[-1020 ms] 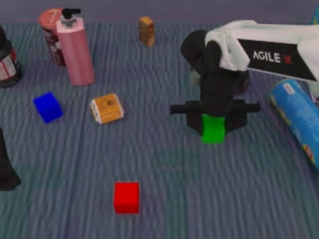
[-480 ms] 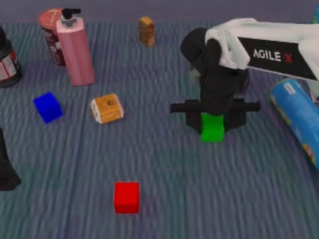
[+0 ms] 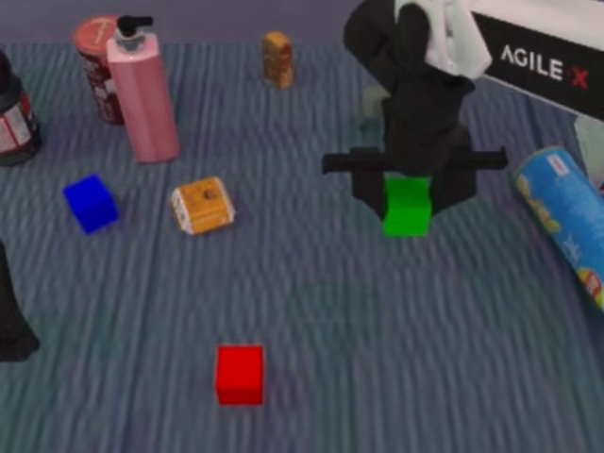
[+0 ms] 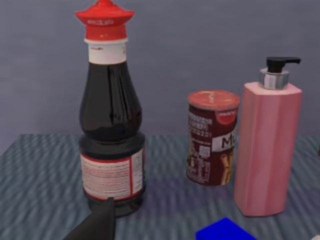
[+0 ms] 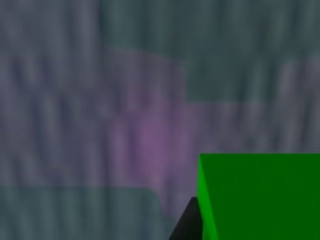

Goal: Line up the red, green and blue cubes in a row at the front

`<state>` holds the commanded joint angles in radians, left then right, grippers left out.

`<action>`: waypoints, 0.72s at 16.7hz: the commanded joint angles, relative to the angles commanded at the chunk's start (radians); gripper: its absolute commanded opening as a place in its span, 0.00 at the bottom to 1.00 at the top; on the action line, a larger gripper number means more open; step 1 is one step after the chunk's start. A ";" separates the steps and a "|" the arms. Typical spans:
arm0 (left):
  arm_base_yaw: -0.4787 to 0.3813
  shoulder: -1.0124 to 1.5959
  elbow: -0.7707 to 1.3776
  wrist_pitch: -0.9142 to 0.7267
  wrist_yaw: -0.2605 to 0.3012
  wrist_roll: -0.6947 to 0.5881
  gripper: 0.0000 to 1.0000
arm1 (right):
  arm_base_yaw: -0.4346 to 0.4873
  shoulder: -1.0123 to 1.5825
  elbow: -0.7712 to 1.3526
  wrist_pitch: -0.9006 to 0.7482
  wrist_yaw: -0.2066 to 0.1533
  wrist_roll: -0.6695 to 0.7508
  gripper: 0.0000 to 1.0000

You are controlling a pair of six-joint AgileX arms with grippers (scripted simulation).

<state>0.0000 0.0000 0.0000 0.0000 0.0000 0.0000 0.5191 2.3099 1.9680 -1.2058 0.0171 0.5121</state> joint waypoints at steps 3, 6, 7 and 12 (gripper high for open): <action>0.000 0.000 0.000 0.000 0.000 0.000 1.00 | -0.005 0.003 -0.002 0.003 -0.001 0.002 0.00; 0.000 0.000 0.000 0.000 0.000 0.000 1.00 | 0.032 -0.030 -0.042 0.013 -0.002 0.039 0.00; 0.000 0.000 0.000 0.000 0.000 0.000 1.00 | 0.062 -0.055 -0.074 0.021 -0.002 0.069 0.00; 0.000 0.000 0.000 0.000 0.000 0.000 1.00 | 0.257 -0.221 -0.307 0.070 0.002 0.268 0.00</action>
<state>0.0000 0.0000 0.0000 0.0000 0.0000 0.0000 0.7756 2.0890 1.6610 -1.1360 0.0194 0.7797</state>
